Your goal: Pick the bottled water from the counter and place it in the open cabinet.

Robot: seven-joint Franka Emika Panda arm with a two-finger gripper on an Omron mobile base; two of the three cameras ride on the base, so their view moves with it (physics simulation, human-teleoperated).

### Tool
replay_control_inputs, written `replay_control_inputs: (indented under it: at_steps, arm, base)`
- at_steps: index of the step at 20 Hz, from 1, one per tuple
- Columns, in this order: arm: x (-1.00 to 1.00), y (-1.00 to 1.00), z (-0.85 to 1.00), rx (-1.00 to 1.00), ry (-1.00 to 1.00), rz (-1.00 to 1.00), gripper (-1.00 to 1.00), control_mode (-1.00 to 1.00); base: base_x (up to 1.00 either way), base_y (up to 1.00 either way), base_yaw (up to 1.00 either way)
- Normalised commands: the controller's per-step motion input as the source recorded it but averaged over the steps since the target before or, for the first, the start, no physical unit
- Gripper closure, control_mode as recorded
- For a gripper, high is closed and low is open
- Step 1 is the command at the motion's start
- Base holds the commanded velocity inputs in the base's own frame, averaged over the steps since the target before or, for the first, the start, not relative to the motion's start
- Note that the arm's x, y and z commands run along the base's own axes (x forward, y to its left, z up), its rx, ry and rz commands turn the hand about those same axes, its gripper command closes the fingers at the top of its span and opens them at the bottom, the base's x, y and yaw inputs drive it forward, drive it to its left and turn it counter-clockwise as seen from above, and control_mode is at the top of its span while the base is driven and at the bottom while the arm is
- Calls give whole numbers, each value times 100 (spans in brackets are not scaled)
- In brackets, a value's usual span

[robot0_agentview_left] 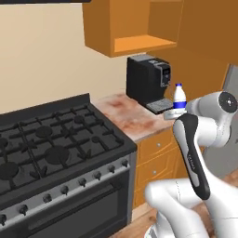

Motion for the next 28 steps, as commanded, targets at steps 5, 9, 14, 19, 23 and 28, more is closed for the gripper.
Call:
replay_control_inputs:
  at_steps: [5,9,14,19,23,28]
  arm:
    - [0,0,0,0,0,0,100,100]
    - [0,0,0,0,0,0,100,100]
    - [0,0,0,0,0,0,100,100]
    - [0,0,0,0,0,0,100,100]
    - [0,0,0,0,0,0,100,100]
    - [0,0,0,0,0,0,100,100]
  base:
    - [66,0,-8]
    - [60,-6,-2]
    - [48,-27,-3]
    - [53,-27,-10]
    - [60,-6,-5]
    - [56,-1,1]
